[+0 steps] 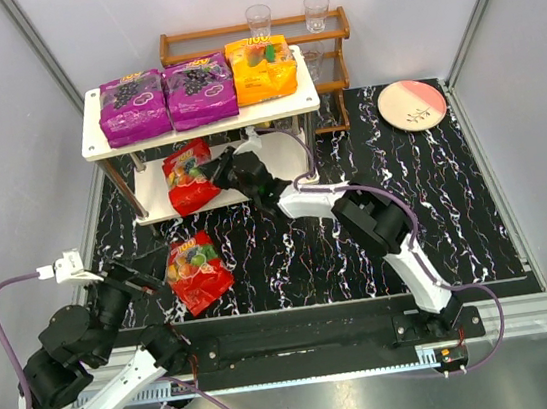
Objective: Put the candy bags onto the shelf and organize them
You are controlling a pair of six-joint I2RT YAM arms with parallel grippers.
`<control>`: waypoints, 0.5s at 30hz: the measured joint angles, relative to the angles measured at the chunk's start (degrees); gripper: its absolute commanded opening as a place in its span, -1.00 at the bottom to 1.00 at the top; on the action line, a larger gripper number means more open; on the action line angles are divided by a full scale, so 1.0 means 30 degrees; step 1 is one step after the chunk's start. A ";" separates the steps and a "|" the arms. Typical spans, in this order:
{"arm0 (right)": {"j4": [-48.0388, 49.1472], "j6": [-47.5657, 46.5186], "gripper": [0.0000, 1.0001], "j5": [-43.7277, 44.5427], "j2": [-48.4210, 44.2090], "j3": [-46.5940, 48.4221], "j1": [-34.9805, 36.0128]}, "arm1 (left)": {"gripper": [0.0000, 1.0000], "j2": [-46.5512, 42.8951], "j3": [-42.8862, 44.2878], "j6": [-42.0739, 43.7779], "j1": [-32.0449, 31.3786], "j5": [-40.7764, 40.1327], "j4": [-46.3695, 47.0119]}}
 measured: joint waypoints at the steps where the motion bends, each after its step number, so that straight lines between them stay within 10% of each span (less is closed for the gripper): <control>1: -0.0670 0.0095 -1.00 0.0095 0.0277 0.0736 0.0000 | 0.98 -0.0036 0.0036 0.0007 0.0000 -0.0080 -0.0029; 15: -0.4823 0.1596 -1.00 0.0954 0.2674 0.5377 -0.0080 | 0.98 -0.0131 0.0277 0.0291 0.0000 -0.0707 -0.0138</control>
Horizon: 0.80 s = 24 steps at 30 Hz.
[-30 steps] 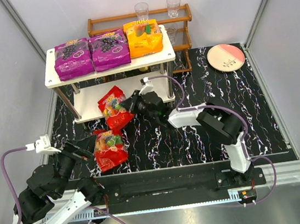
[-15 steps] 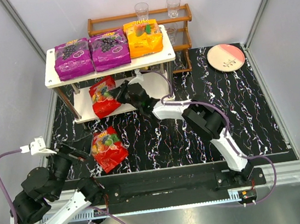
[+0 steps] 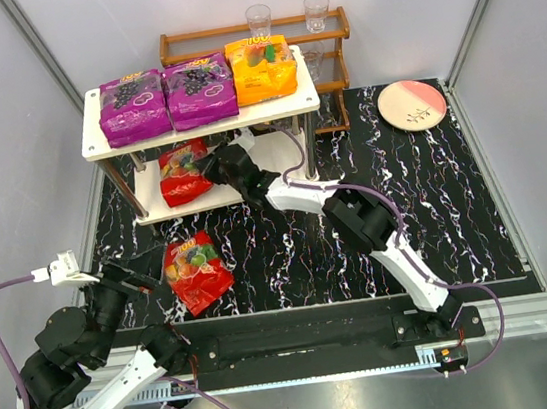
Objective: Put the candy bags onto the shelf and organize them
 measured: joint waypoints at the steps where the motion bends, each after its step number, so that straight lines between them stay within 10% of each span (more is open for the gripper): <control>1: -0.0095 0.0080 -1.00 0.0000 0.0182 0.0277 0.0007 | 0.98 0.0000 0.0000 0.0015 0.0000 -0.0015 0.0000; 18: -0.1056 0.1129 -1.00 0.0372 0.1690 0.2521 0.0386 | 0.98 0.0000 0.0066 0.0051 0.0000 -0.0029 -0.0109; 24: -0.0146 0.1195 -0.66 0.0423 0.1690 0.1705 0.0423 | 0.98 -0.0160 0.0255 0.0044 0.0000 -0.0036 -0.0168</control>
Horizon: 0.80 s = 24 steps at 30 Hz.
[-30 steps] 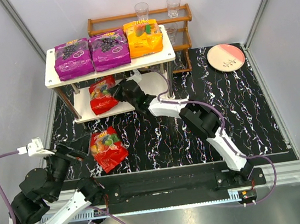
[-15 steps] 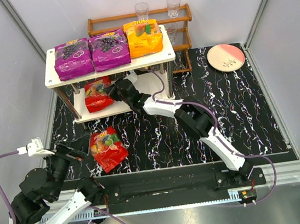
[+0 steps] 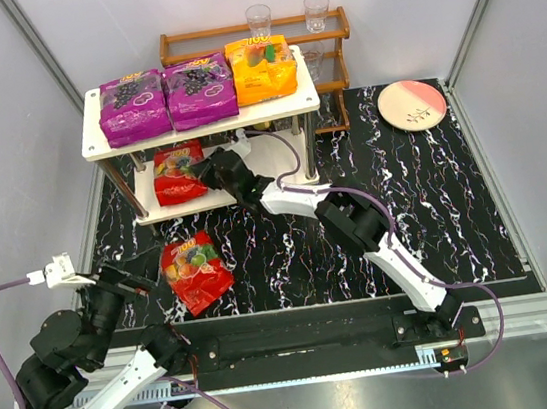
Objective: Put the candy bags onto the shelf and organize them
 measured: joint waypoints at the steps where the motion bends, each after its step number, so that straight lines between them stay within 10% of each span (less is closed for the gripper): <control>1: 0.0095 0.0000 -0.51 -0.0007 0.0000 -0.0124 0.0000 | 0.98 -0.0044 0.0000 0.0000 0.0000 0.0007 0.0015; 3: 0.0277 -0.0044 0.13 -0.0117 0.0000 -0.0372 0.0000 | 0.98 -0.0095 0.0000 0.0000 0.0000 0.0007 0.0000; 7: 0.1129 -0.0270 0.47 -0.0670 -0.0342 -0.1792 0.0000 | 0.98 -0.0095 0.0000 -0.0007 0.0000 0.0015 -0.0029; 24: 0.4779 -0.4146 0.68 -0.2565 -0.9683 -1.4455 0.0554 | 0.98 -0.0488 0.0328 -0.0022 0.0000 -0.0029 -0.0313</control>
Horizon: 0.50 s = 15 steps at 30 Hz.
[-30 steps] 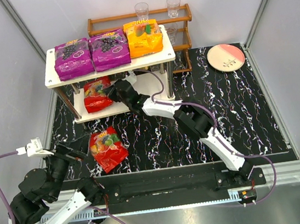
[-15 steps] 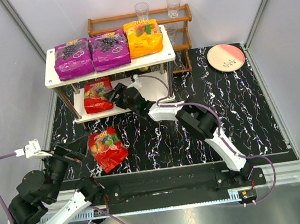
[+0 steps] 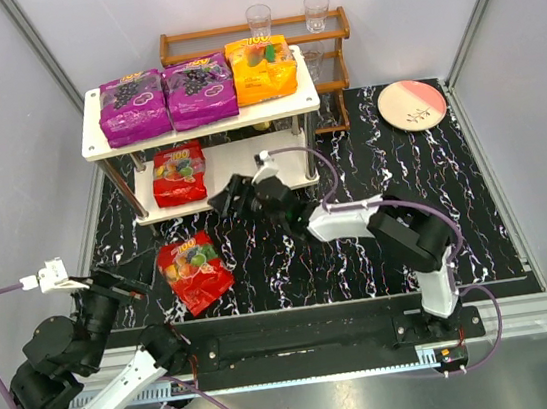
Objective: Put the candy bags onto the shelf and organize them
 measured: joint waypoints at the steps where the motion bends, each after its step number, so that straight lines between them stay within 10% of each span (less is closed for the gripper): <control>1: -0.0015 -0.0306 0.68 -0.0051 -0.0401 -0.0503 0.0342 | 0.98 0.0000 0.0007 0.0000 0.0000 0.0007 0.0000; 15: -0.0036 -0.1319 0.69 -0.1078 -0.0532 -0.2477 0.5027 | 0.98 0.0000 0.0015 -0.0036 0.0000 0.0015 0.0000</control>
